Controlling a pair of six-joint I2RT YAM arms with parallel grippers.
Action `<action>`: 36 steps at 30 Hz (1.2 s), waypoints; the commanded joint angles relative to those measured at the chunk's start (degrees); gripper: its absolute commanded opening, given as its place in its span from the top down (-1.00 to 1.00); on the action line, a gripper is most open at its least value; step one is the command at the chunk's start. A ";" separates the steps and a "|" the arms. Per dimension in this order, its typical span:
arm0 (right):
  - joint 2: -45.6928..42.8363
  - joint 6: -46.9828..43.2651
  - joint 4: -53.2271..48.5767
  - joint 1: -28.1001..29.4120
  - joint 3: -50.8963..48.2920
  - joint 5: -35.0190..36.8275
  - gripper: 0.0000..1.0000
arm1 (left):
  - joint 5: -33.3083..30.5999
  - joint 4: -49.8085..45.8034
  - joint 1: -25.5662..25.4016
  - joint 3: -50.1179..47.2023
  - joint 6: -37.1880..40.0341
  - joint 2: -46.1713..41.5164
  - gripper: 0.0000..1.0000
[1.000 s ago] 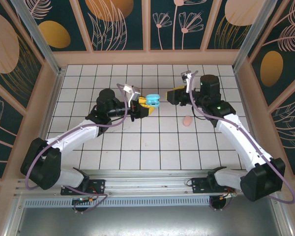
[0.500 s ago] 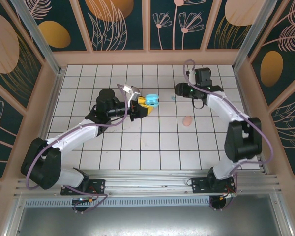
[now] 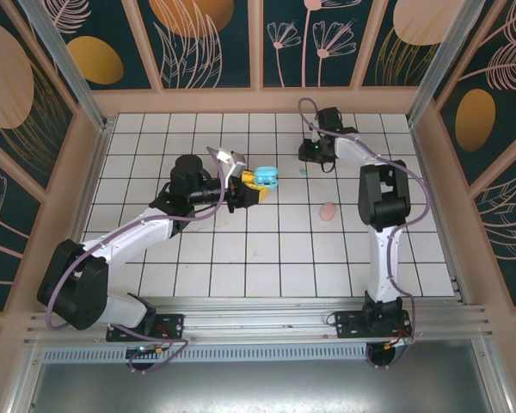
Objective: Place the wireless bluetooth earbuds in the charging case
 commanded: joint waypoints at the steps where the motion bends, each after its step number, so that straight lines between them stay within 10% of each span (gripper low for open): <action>1: 1.61 -2.35 -5.61 1.10 3.01 1.60 0.42 | 0.29 0.20 0.41 1.35 1.09 -0.23 1.00; 36: -12.25 -8.42 -1.03 12.00 -18.17 4.80 0.59 | -3.80 -3.87 0.39 0.19 3.47 -4.92 1.00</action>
